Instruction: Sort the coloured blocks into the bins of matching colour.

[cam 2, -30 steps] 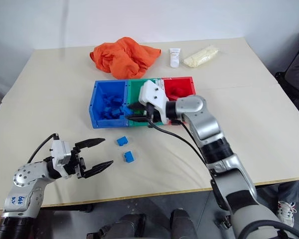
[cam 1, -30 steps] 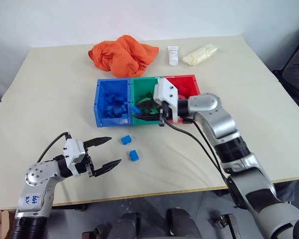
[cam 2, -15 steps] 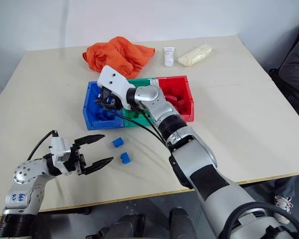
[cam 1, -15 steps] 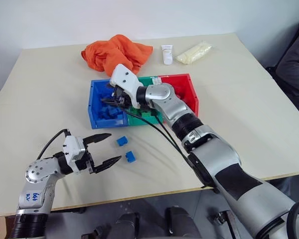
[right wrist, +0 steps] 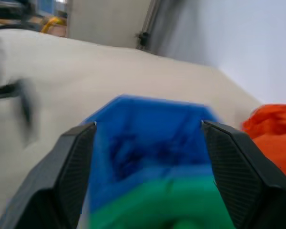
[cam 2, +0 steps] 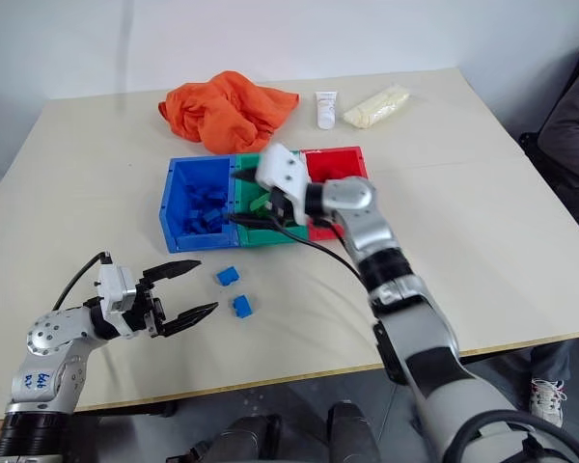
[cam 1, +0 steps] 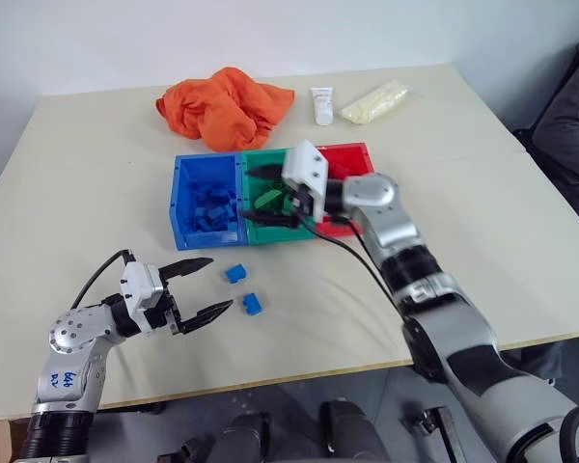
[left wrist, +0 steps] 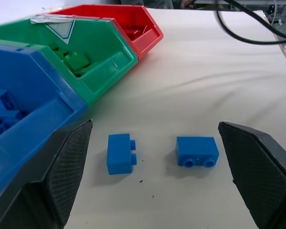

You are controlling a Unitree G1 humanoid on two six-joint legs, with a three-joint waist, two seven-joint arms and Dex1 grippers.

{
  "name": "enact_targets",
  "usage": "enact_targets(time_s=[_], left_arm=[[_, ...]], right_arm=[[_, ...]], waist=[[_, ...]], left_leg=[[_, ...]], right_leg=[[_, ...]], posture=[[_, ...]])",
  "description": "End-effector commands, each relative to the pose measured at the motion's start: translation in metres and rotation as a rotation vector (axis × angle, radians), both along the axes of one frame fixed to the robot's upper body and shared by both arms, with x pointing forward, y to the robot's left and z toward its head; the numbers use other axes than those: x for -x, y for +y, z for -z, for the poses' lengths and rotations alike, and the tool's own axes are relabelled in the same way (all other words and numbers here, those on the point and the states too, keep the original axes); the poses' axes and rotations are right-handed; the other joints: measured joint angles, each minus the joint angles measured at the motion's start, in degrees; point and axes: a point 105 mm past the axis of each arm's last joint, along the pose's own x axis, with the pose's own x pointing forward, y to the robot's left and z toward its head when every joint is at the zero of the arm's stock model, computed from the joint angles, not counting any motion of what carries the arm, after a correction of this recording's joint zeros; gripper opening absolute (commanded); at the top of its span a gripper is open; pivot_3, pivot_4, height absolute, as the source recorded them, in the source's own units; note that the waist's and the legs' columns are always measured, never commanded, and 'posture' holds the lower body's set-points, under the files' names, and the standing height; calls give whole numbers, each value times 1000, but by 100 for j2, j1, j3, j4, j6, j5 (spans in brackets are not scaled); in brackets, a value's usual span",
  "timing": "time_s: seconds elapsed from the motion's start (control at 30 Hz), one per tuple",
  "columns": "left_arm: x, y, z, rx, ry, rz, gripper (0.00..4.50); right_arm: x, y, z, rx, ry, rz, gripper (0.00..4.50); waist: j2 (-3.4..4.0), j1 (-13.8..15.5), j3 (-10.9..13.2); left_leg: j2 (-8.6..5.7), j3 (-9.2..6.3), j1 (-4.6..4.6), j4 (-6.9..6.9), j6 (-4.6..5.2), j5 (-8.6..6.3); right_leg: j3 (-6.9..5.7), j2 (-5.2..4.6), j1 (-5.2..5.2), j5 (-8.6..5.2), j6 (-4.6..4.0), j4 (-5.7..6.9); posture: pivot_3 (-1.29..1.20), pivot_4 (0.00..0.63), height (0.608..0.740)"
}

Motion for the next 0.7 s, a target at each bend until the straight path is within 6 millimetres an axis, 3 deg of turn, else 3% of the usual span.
enact_targets(time_s=[0.03, 0.17, 0.3, 0.47, 0.7], left_arm=[[0, 4, -5, -11, -28, 3, 4500], [1, 10, -2, -23, -11, -9, 4500], [8, 20, 1, -44, 15, -35, 4500], [27, 31, 6, -70, 61, -74, 4500], [57, 45, 10, -123, 150, -151, 4500]], right_arm=[[24, -21, -14, 6, -39, -67, 3637], [41, -67, 5, 83, 65, -31, 3637], [55, -111, 23, 172, 168, 29, 4476], [61, -153, 40, 264, 217, 88, 4476], [56, -180, 45, 296, 240, 156, 4476]], waist=[[0, 8, 0], [-1, 39, 0], [0, 119, 0], [-1, 236, 0], [0, 318, 1]], left_leg=[[1, 0, 0, 2, 0, 0], [0, 6, 1, 5, 0, 0], [1, 17, 1, 4, 1, -1], [1, 26, 2, 6, 4, -2], [3, 31, 2, 9, 8, -4]], right_leg=[[-1, 1, 0, 0, 0, 1], [2, 0, 0, 0, 0, -9], [10, -1, -2, 0, 0, -21], [15, -1, 2, 0, 0, -32], [17, -3, 11, -1, -1, -44]], posture=[[0, 150, 740], [0, 150, 740], [0, 150, 740], [0, 150, 740], [0, 150, 740]])
